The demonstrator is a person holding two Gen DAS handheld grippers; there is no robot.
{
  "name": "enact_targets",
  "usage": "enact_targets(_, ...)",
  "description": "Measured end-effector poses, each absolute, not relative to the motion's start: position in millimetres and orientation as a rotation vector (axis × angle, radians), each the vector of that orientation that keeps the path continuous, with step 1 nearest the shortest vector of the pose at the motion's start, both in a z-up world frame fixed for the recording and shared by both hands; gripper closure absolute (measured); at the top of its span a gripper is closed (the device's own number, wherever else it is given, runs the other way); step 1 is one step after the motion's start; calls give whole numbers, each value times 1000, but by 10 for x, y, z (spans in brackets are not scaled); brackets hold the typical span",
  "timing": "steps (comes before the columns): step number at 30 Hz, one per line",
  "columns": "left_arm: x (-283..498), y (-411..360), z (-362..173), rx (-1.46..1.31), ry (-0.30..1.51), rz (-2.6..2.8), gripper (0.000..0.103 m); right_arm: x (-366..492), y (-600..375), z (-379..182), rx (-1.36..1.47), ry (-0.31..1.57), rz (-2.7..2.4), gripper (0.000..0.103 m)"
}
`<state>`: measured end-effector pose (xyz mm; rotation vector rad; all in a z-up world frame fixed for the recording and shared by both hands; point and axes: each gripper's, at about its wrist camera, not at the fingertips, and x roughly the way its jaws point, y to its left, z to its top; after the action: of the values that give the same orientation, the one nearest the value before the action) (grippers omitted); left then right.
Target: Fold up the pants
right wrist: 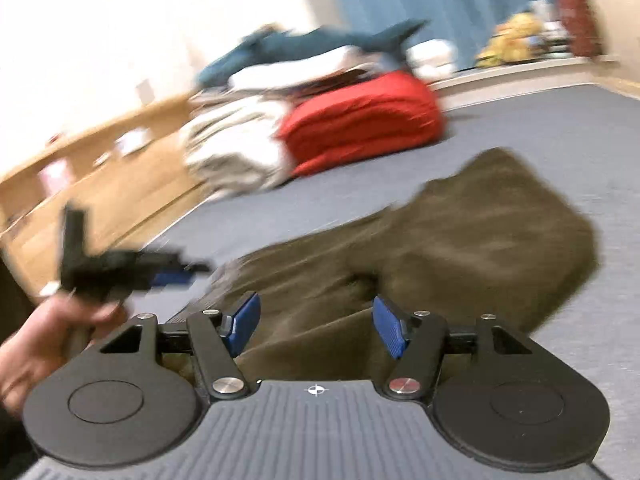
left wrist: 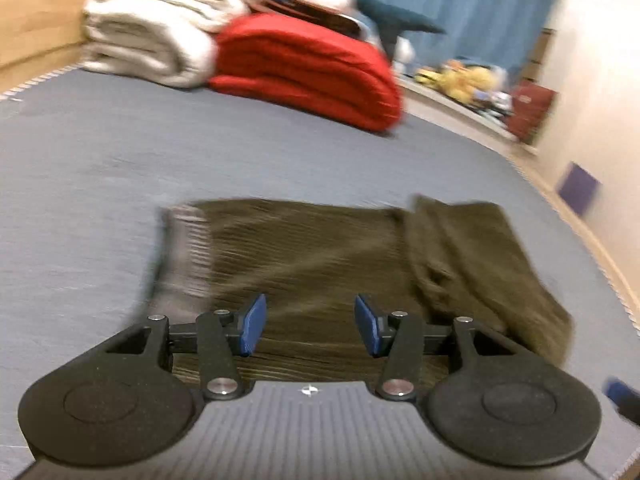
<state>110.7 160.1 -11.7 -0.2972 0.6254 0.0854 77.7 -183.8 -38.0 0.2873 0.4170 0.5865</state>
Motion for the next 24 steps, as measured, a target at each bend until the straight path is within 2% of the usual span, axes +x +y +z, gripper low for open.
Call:
enact_targets(5,1378,1337,-491,-306,702,5,51,1162,-1760,-499,271,453,425,35)
enact_targets(11,1628,1369,-842,-358,769,55,52,1630,-1194,-638,42,541,394,33)
enact_targets(12,1645,1372,-855,-362,766,56,52,1718,-1053,-665,-36,571,376,36)
enact_targets(13,1675,1348,-864,-360,761,55,52,1786,-954,-696,-108,594,356,47)
enact_targets(14,1691,1328,-868,-354,756,53,52,1872,-854,-717,-195,621,331,60)
enact_targets(15,1696,1301,-872,-345,749,49,52,1943,-807,-742,-284,643,308,86)
enact_targets(16,1720,1271,-872,-336,741,44,52,2005,-853,-719,-323,650,287,95)
enact_targets(21,1748,1080,-801,-283,708,-29,52,2015,-1963,-352,-101,642,192,96)
enact_targets(24,1766,929,-778,-242,699,-108,52,1803,-2754,-387,54,646,131,96)
